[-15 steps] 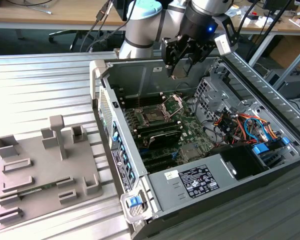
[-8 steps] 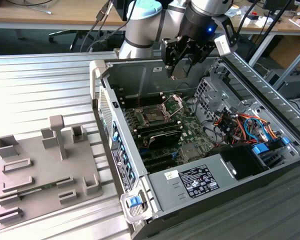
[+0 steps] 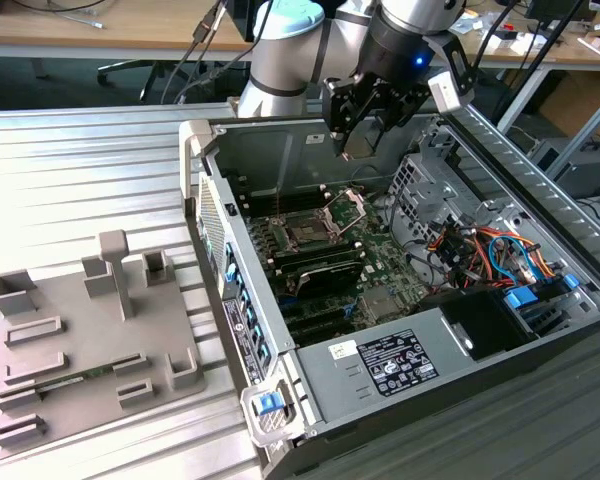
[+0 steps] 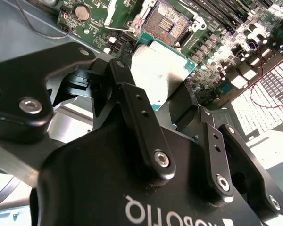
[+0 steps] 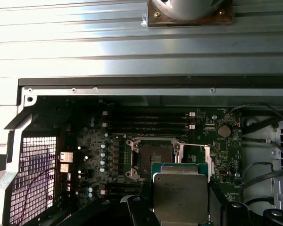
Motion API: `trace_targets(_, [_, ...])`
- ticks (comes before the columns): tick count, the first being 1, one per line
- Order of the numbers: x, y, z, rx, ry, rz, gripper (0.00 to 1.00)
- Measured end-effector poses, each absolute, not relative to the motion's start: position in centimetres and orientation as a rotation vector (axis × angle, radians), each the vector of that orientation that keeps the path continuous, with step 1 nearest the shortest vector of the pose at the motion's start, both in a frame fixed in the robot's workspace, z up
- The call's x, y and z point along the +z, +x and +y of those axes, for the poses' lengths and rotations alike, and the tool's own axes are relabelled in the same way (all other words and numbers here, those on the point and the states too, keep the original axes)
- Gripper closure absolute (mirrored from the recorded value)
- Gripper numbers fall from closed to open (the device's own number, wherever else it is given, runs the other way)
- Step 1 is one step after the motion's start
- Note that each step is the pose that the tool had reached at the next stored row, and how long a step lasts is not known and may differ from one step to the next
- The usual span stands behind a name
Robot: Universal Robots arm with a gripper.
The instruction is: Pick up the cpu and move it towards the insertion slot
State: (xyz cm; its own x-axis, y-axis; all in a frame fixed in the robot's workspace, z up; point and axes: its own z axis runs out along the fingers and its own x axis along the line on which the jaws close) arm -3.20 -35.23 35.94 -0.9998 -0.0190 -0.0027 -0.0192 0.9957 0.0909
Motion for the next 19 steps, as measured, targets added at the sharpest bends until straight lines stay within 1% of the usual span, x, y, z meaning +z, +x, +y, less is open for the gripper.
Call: trace_targets(19, [35.61, -3.20, -35.23, 0.143, -0.030, 3.136, 0.45])
